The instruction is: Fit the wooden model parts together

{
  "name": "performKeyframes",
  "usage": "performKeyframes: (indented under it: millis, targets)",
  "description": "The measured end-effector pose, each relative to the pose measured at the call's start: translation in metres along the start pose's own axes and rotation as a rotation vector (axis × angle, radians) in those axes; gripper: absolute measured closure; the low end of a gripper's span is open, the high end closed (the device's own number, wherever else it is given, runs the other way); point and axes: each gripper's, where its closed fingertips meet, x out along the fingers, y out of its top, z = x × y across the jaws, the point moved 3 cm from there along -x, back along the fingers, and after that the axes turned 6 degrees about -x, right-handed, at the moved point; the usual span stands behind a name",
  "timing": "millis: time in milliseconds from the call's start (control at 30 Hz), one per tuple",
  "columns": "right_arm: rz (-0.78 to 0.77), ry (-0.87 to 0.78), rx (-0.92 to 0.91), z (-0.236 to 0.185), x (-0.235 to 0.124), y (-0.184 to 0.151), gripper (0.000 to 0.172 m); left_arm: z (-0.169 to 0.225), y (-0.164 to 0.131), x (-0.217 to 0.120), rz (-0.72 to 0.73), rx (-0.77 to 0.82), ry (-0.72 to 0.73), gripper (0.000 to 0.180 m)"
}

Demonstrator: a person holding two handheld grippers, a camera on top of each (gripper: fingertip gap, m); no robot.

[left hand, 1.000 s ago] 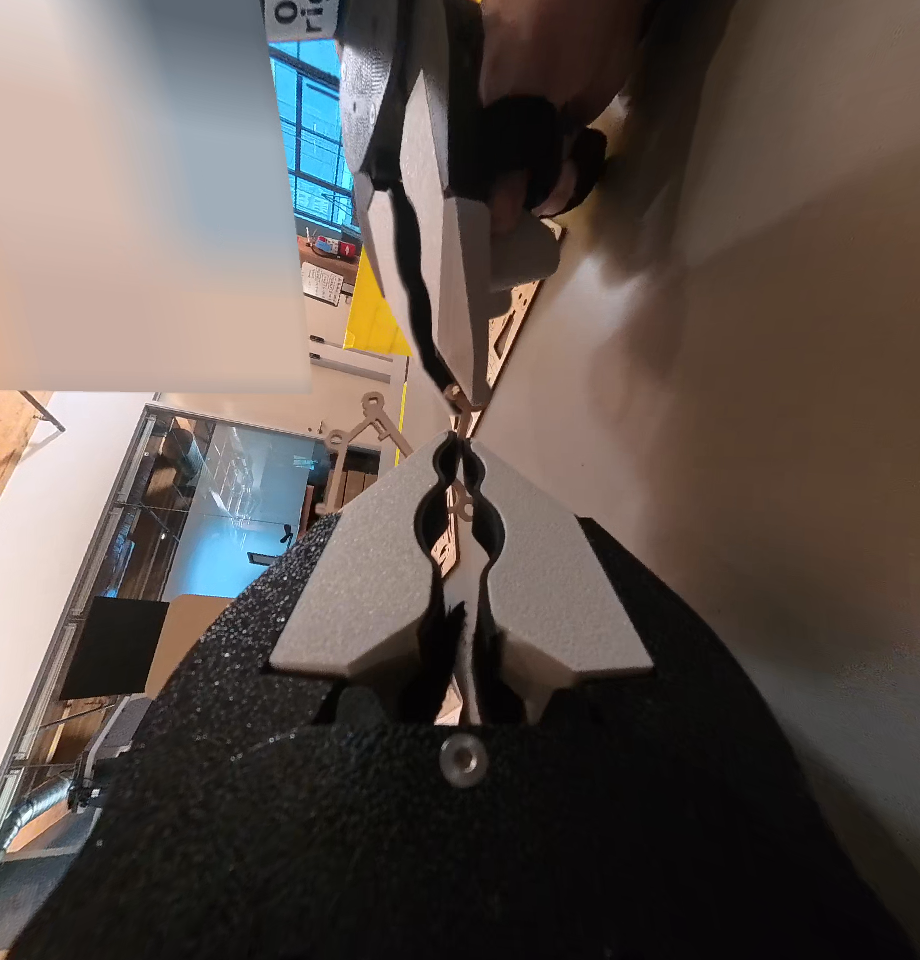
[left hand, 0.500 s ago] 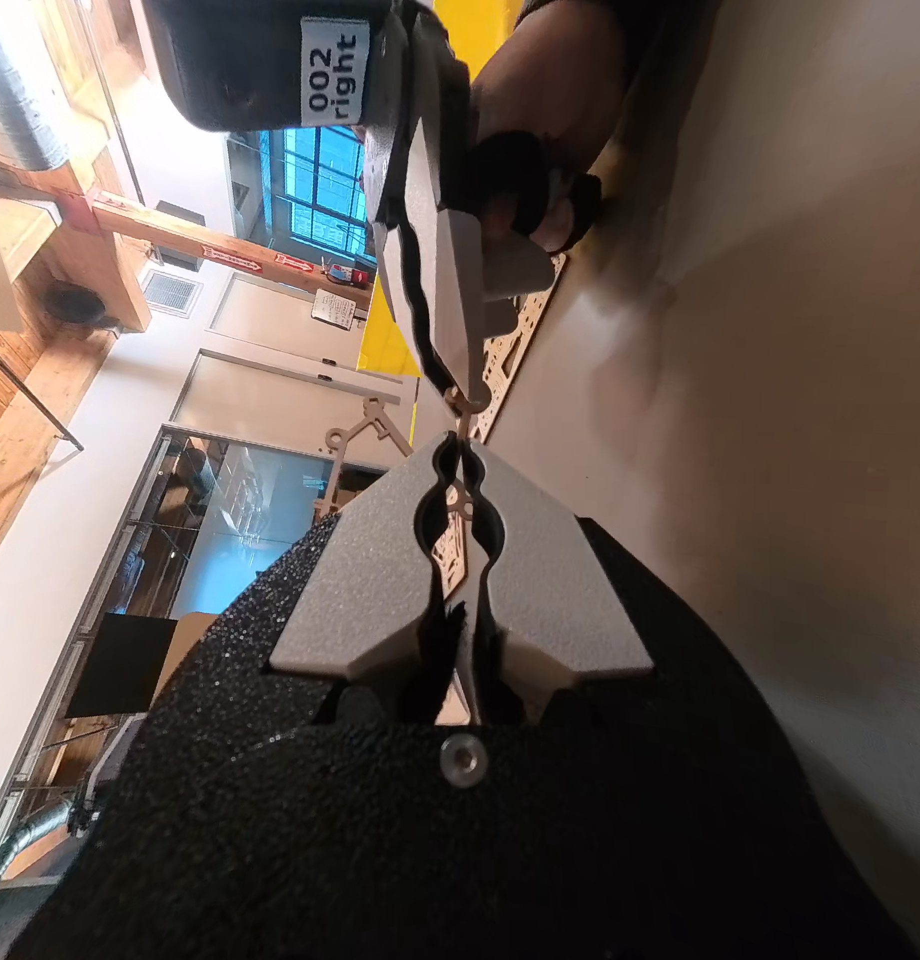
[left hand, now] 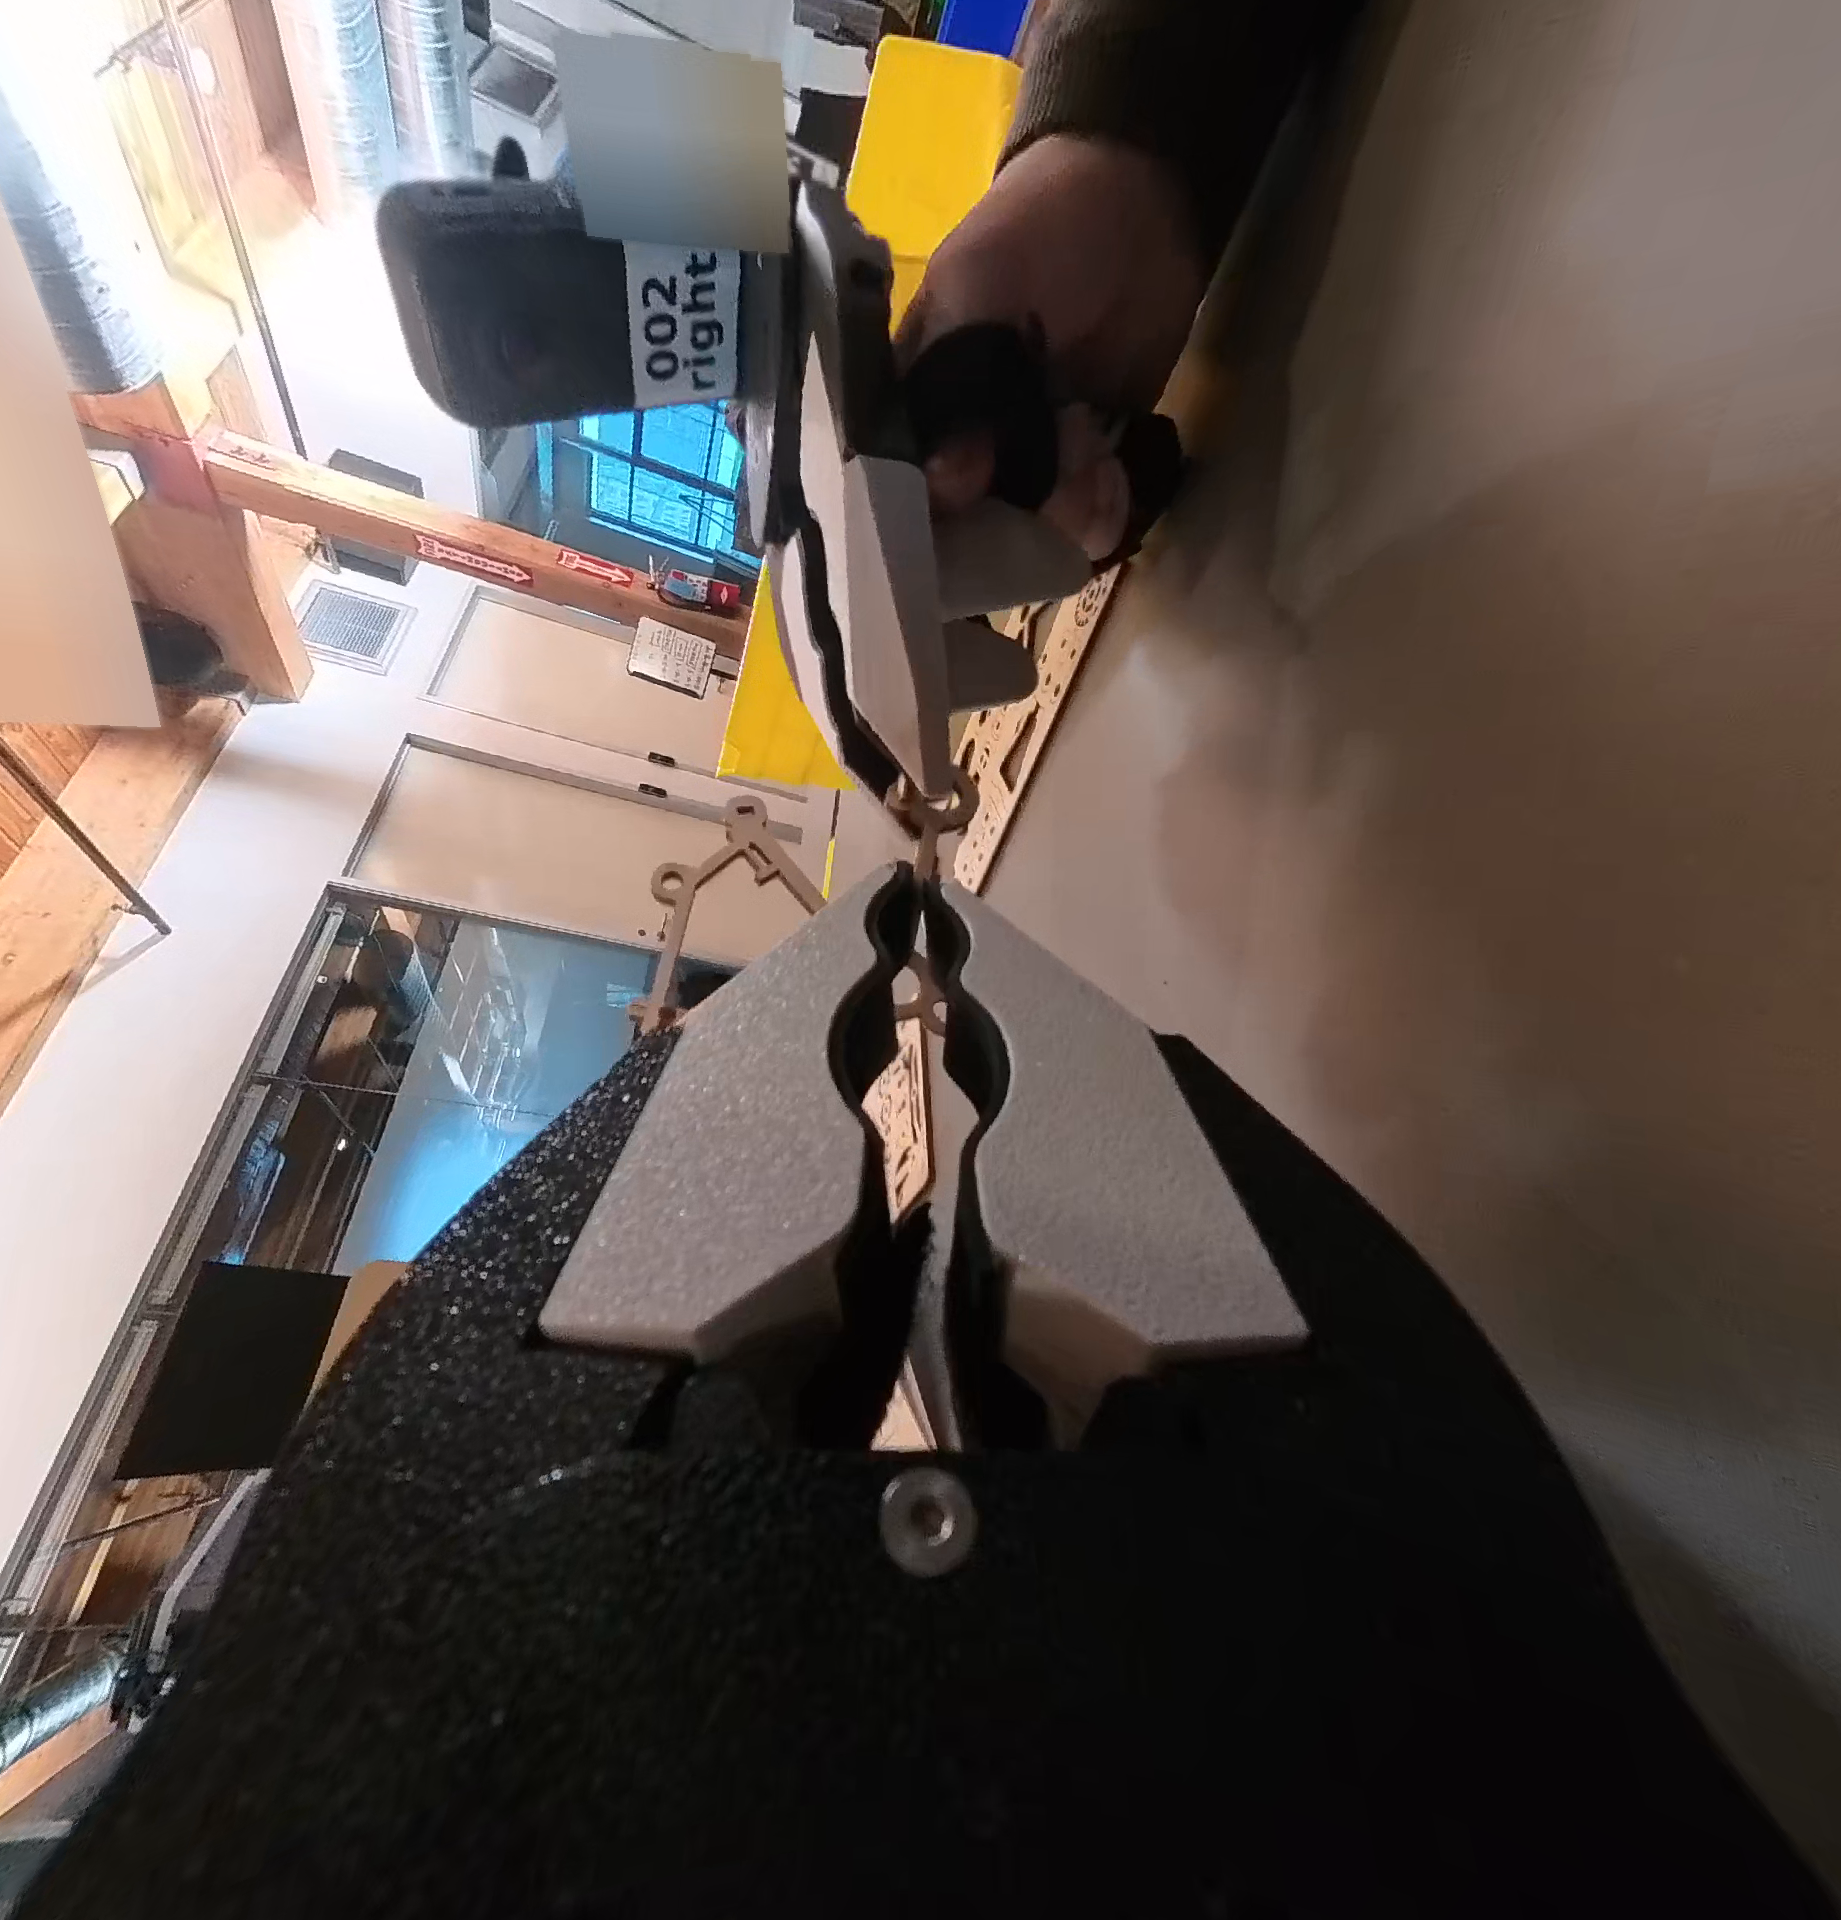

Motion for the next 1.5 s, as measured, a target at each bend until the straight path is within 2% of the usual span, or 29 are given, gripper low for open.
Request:
performKeyframes:
  millis: [33, 200, 467, 533, 600, 800, 933, 1033, 1200, 1333, 1500]
  targets:
    - [0.004, 0.013, 0.008, 0.000, 0.000, 0.000, 0.163, 0.000, 0.001, 0.000, 0.005, 0.000, 0.000, 0.180]
    - [0.008, 0.039, 0.031, -0.001, -0.001, 0.000, 0.163, 0.000, 0.002, 0.000, 0.013, -0.005, -0.005, 0.180]
    - [-0.008, -0.008, -0.002, 0.001, 0.000, 0.000, 0.163, 0.000, -0.001, 0.001, -0.003, -0.027, -0.017, 0.180]
    - [-0.003, -0.020, -0.008, 0.001, 0.001, 0.000, 0.146, 0.002, -0.004, 0.002, -0.019, -0.024, -0.027, 0.180]
    - [-0.009, -0.056, -0.020, 0.004, 0.000, 0.000, 0.138, 0.002, -0.005, 0.002, -0.021, -0.026, -0.026, 0.180]
    - [-0.037, -0.106, -0.086, 0.005, 0.001, 0.000, 0.138, 0.000, -0.004, 0.002, -0.020, -0.044, -0.027, 0.180]
    - [-0.070, -0.201, -0.157, 0.011, -0.002, 0.000, 0.139, 0.000, -0.004, 0.002, -0.019, -0.034, -0.024, 0.180]
    - [-0.080, -0.160, -0.180, 0.004, 0.001, -0.001, 0.139, 0.000, -0.004, 0.002, -0.020, -0.044, -0.025, 0.180]
    - [-0.087, -0.195, -0.158, 0.011, -0.001, -0.002, 0.142, -0.001, -0.005, 0.002, -0.027, -0.053, -0.030, 0.180]
    - [-0.086, -0.215, -0.229, 0.009, -0.003, 0.002, 0.139, 0.005, -0.013, 0.007, -0.090, -0.132, -0.092, 0.180]
    - [-0.182, -0.233, -0.415, 0.006, -0.004, -0.004, 0.145, 0.011, -0.026, 0.013, -0.188, -0.392, -0.226, 0.180]
